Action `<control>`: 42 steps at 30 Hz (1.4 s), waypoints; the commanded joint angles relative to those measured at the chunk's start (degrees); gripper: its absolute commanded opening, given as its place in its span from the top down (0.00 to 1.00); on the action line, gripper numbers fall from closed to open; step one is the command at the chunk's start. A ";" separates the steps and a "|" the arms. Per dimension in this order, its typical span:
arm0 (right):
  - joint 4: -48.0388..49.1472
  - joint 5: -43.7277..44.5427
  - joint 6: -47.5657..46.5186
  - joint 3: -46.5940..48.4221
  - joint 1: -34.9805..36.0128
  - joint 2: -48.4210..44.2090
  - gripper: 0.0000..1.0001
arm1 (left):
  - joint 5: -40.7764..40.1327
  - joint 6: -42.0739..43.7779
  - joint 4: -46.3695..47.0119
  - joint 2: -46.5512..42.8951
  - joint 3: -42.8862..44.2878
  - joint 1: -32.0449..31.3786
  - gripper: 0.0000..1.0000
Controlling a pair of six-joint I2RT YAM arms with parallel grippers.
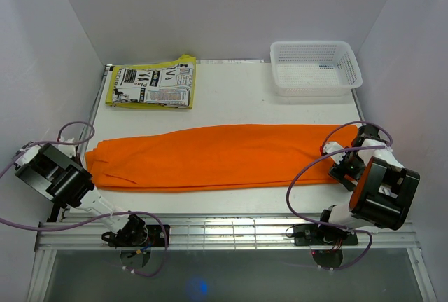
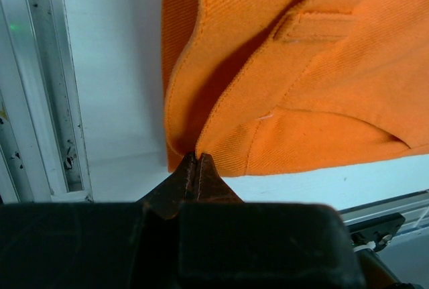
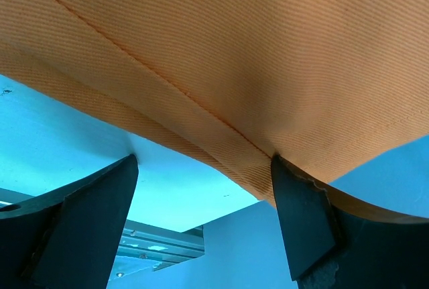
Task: Fold and stack the trousers
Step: Fold the trousers
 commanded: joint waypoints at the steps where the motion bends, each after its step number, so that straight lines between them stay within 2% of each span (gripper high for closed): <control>1: 3.52 -1.63 -0.08 -2.30 -0.48 2.00 0.14 | -4.40 0.63 5.71 -0.73 -2.16 0.25 1.00; 5: 0.80 -2.41 0.00 -1.16 -0.57 1.56 0.15 | -5.10 -0.34 6.42 1.12 -0.94 0.16 1.00; 6: -0.69 -3.11 -0.08 0.24 -0.48 1.04 0.15 | -4.93 -0.25 5.29 1.12 -0.41 0.08 0.95; 7: -4.88 -4.16 -0.43 1.38 -0.57 0.68 0.14 | -2.84 1.66 3.88 0.95 0.29 -0.01 0.72; 9: -10.43 -9.69 -0.79 4.45 -0.57 -0.90 0.10 | 0.33 4.91 -1.63 -1.24 2.58 -0.01 0.50; 10: -13.15 -11.80 -0.96 8.47 -0.57 -1.34 0.07 | 1.91 8.41 -3.15 -2.55 3.20 -0.01 0.30; 12: -21.42 -18.04 -1.40 13.23 -0.48 -1.95 0.04 | 6.57 12.03 -7.96 -6.76 5.12 -0.27 0.17; 14: -26.26 -24.35 -1.75 20.62 -0.57 -1.69 0.04 | 10.43 15.98 -10.53 -9.50 6.53 -1.24 0.14; 18: -32.08 -33.08 -0.19 29.68 0.21 0.15 0.08 | 16.41 18.03 -14.15 -15.47 9.62 -6.06 0.13; 20: -30.68 -36.24 2.45 32.05 1.53 1.03 0.12 | 17.92 15.76 -12.05 -19.52 9.09 -13.16 0.13; 21: -29.45 -36.78 6.21 32.24 3.54 1.90 0.18 | 18.10 10.26 -8.21 -20.66 8.57 -16.42 0.13; 22: -26.14 -37.04 8.24 32.07 4.78 2.35 0.21 | 18.27 7.25 -6.08 -22.15 7.61 -23.67 0.14; 24: -21.99 -36.35 12.29 30.67 9.33 3.66 0.27 | 18.27 -2.39 1.01 -22.26 6.90 -31.09 0.15; 25: -17.88 -35.91 15.88 29.96 10.75 4.10 0.32 | 17.75 -5.32 3.23 -21.65 6.89 -38.26 0.18; 27: -13.82 -34.24 18.97 28.21 15.22 5.42 0.36 | 16.87 -12.25 9.46 -18.40 7.59 -44.54 0.19; 28: -12.14 -33.71 21.16 27.85 16.55 6.04 0.37 | 15.22 -14.38 11.41 -16.91 8.21 -50.14 0.21; 30: -9.59 -33.09 22.76 27.76 19.97 8.41 0.39 | 14.41 -17.64 15.62 -11.64 10.40 -54.57 0.22; 31: -9.06 -33.09 23.55 28.02 20.69 9.20 0.41 | 14.23 -19.40 16.34 -9.79 11.37 -58.86 0.22; 34: -8.35 -34.05 25.49 29.25 22.89 11.84 0.42 | 11.78 -20.82 18.98 -2.85 14.10 -65.29 0.23; 37: -7.73 -36.86 26.98 31.00 25.00 12.90 0.42 | 10.63 -21.43 22.76 1.20 13.40 -69.16 0.26; 41: -6.50 -40.46 28.74 34.51 27.28 15.09 0.42 | 9.40 -21.70 26.10 4.72 11.64 -72.08 0.30; 42: -6.50 -41.08 29.27 35.49 28.42 15.70 0.43 | 9.14 -21.44 26.63 5.34 11.38 -72.43 0.33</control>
